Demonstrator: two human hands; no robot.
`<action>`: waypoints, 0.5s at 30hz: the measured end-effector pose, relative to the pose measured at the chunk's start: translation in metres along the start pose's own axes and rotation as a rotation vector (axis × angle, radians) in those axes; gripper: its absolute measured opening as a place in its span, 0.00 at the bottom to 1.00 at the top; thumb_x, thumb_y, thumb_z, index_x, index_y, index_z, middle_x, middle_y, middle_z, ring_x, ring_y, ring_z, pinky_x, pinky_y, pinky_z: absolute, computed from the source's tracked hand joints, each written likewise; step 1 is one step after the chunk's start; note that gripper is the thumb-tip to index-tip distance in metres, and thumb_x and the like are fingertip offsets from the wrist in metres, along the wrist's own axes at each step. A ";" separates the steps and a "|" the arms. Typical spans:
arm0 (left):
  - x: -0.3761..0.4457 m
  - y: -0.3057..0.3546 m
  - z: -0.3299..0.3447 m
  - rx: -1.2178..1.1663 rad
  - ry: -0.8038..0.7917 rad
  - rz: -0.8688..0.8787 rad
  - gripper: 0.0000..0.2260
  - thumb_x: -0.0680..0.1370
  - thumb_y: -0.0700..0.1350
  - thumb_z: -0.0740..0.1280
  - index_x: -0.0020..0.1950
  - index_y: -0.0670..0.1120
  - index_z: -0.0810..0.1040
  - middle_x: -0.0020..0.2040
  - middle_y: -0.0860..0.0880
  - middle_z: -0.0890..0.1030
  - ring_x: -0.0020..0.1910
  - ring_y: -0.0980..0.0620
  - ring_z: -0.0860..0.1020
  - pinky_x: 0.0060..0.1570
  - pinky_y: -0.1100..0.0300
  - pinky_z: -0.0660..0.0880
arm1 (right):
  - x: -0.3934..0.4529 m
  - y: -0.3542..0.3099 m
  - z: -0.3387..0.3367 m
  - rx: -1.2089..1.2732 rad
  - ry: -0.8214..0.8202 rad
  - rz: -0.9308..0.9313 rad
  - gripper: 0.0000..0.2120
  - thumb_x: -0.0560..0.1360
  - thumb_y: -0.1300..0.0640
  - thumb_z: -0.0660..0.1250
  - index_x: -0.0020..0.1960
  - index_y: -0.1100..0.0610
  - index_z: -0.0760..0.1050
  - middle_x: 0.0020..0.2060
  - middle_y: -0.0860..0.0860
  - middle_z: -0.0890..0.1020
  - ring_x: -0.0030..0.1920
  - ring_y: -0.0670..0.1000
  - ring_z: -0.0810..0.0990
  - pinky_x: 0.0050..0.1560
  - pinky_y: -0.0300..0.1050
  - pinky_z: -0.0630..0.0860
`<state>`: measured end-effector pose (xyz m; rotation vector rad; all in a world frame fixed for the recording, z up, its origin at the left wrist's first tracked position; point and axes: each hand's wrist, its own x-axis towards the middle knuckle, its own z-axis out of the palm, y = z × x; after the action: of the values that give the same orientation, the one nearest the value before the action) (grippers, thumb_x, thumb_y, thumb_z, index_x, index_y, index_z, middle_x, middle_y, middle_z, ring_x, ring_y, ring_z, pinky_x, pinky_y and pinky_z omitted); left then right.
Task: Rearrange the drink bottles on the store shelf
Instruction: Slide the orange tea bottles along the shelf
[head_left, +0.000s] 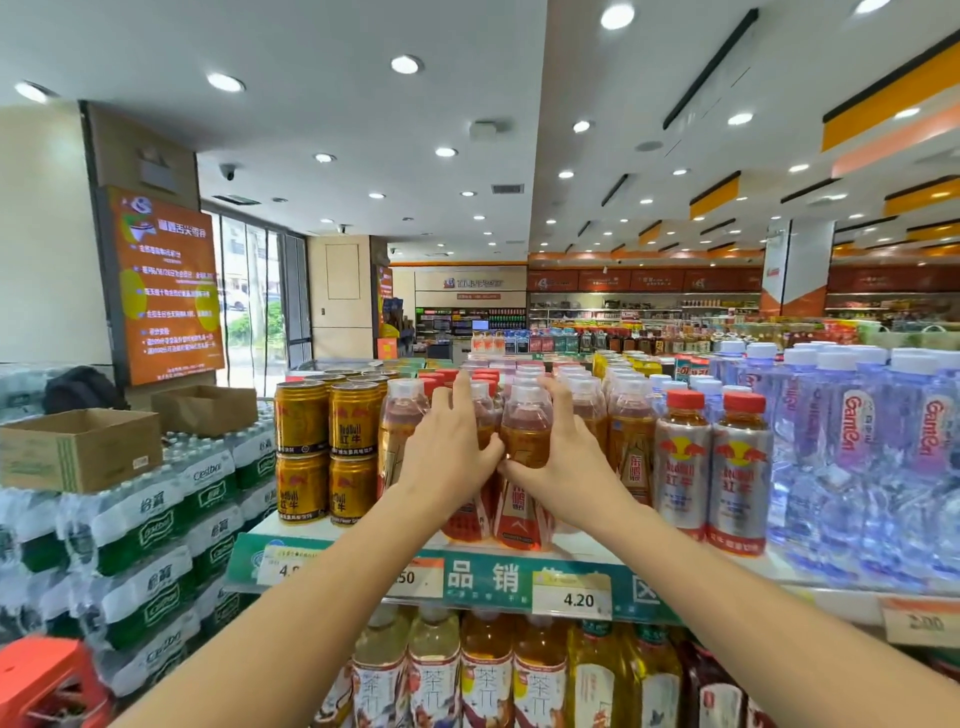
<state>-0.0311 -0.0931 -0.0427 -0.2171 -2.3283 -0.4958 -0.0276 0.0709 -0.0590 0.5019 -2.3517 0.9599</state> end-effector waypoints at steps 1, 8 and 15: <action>0.000 -0.001 0.001 -0.006 0.000 0.002 0.38 0.79 0.54 0.69 0.83 0.47 0.52 0.72 0.42 0.70 0.61 0.39 0.79 0.49 0.50 0.79 | 0.000 0.000 0.000 -0.003 -0.001 0.002 0.46 0.75 0.47 0.76 0.79 0.39 0.46 0.69 0.57 0.72 0.58 0.54 0.77 0.56 0.43 0.71; -0.001 -0.004 0.003 -0.009 -0.004 0.014 0.39 0.77 0.53 0.73 0.81 0.48 0.54 0.73 0.43 0.68 0.58 0.37 0.80 0.46 0.49 0.80 | -0.001 0.000 -0.003 0.018 0.034 0.018 0.45 0.73 0.46 0.78 0.77 0.39 0.50 0.65 0.55 0.75 0.62 0.56 0.78 0.60 0.49 0.76; -0.001 -0.004 0.002 -0.051 0.008 0.020 0.38 0.78 0.52 0.71 0.82 0.47 0.53 0.73 0.43 0.68 0.56 0.39 0.80 0.41 0.55 0.73 | -0.009 0.002 -0.036 -0.044 0.086 0.018 0.44 0.72 0.49 0.80 0.75 0.42 0.53 0.68 0.55 0.75 0.66 0.58 0.75 0.66 0.55 0.75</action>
<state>-0.0328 -0.0955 -0.0462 -0.2616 -2.3049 -0.5461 -0.0090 0.0999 -0.0444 0.4147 -2.2988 0.9177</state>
